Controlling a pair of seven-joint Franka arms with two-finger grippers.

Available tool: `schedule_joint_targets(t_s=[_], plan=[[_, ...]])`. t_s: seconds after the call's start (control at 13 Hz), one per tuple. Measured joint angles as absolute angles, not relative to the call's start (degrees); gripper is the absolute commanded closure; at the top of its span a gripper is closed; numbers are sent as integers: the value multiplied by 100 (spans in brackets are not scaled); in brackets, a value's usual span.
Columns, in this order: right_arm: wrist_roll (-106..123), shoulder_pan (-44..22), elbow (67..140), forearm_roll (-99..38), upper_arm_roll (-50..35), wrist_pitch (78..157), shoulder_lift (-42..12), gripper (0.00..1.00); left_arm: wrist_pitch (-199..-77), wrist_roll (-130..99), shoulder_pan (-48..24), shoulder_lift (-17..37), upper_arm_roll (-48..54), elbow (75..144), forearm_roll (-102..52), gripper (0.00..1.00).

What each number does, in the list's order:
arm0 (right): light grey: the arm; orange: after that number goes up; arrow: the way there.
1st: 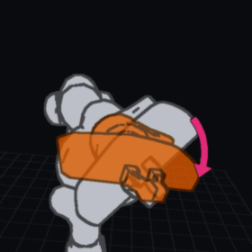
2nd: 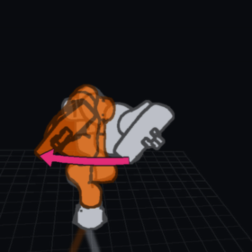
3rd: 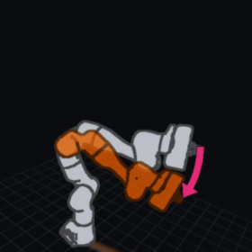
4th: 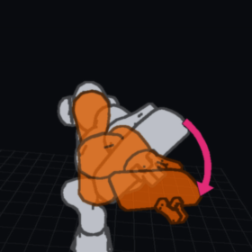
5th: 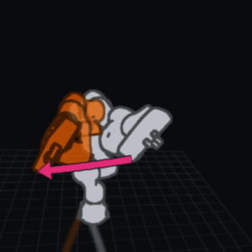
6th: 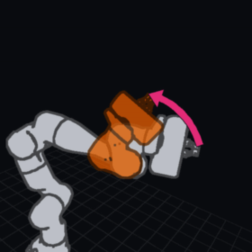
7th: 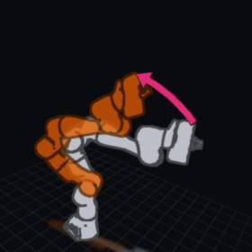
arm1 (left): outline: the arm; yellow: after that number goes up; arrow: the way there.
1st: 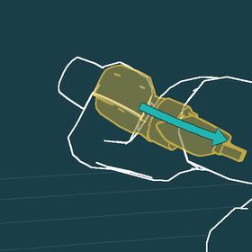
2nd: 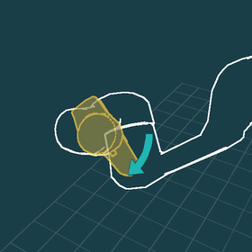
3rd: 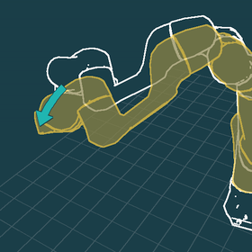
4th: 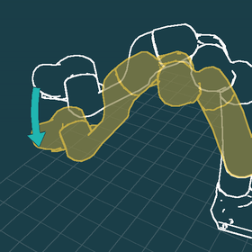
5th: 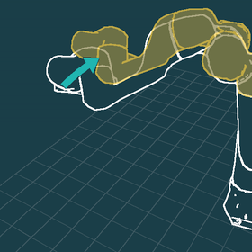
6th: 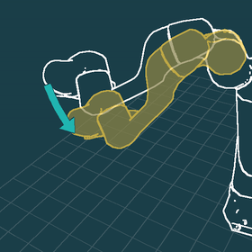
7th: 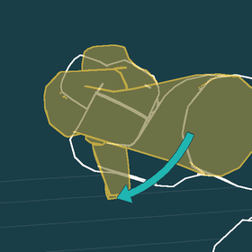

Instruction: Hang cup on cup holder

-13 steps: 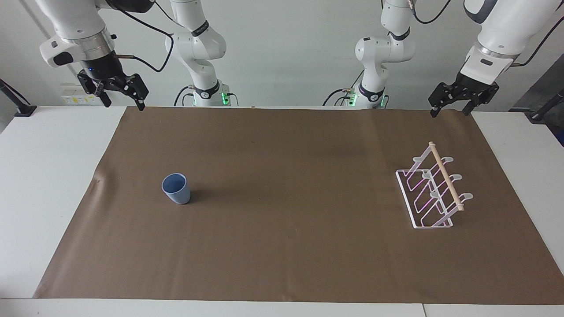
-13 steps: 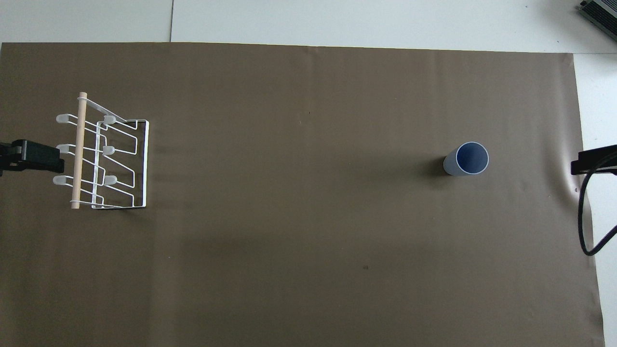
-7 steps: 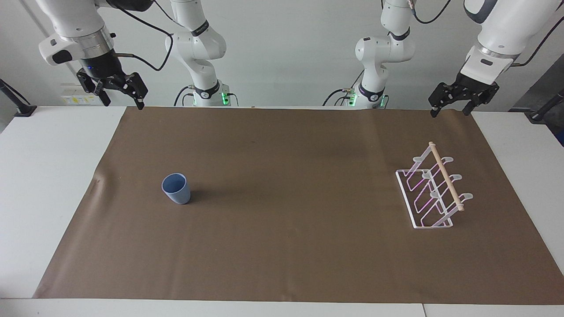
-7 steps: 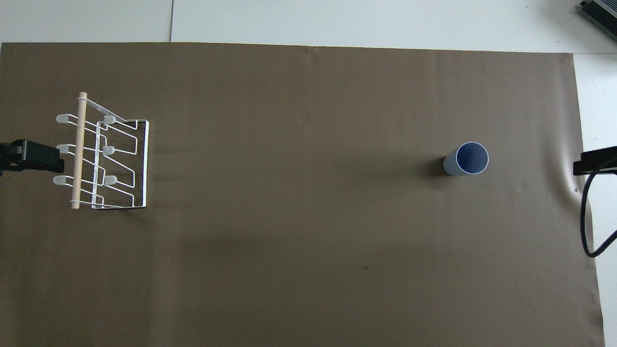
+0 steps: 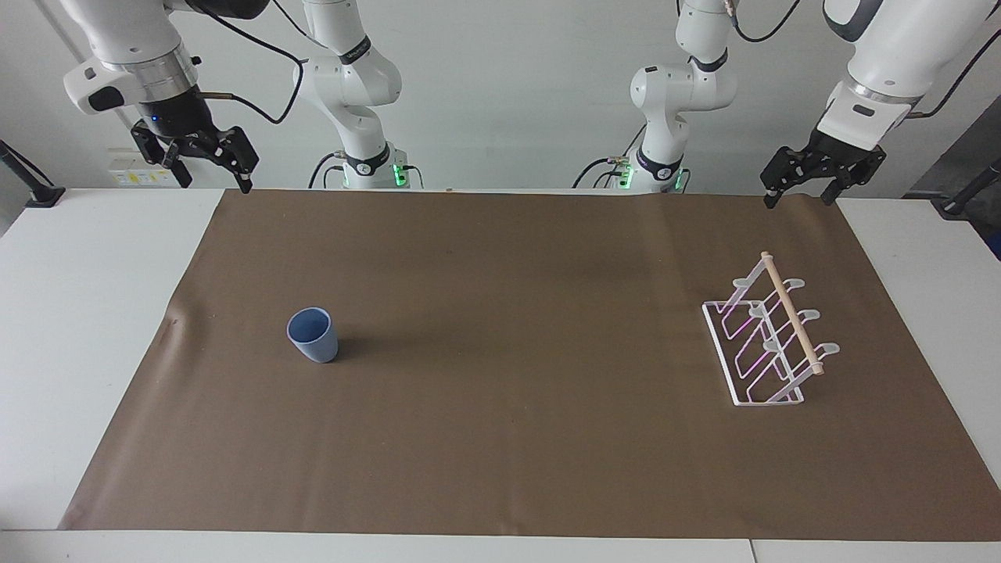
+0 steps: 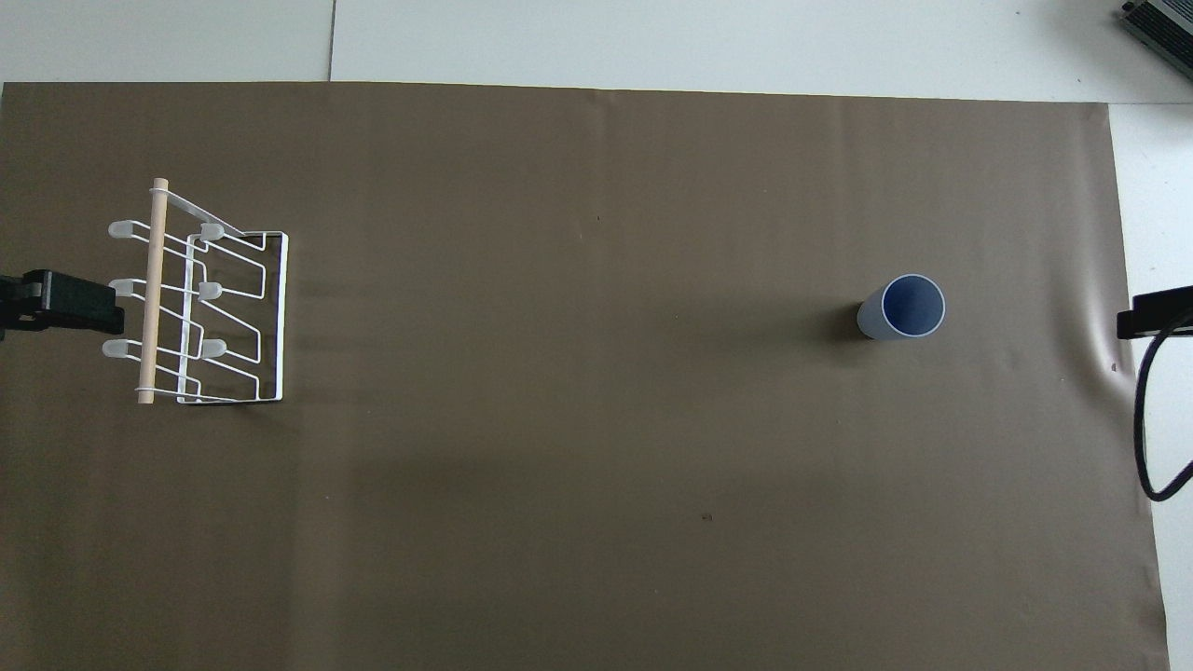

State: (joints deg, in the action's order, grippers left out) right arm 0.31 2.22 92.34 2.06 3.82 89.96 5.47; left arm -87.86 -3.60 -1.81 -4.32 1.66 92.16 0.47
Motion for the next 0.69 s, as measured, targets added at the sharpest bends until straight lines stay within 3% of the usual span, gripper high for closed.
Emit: schedule_joint_targets(t_s=[0.69], plan=[[96, 174, 9687, 203, 313, 9445, 574, 0, -8786, -360, -181, -432, 166, 9216, 47, 0]])
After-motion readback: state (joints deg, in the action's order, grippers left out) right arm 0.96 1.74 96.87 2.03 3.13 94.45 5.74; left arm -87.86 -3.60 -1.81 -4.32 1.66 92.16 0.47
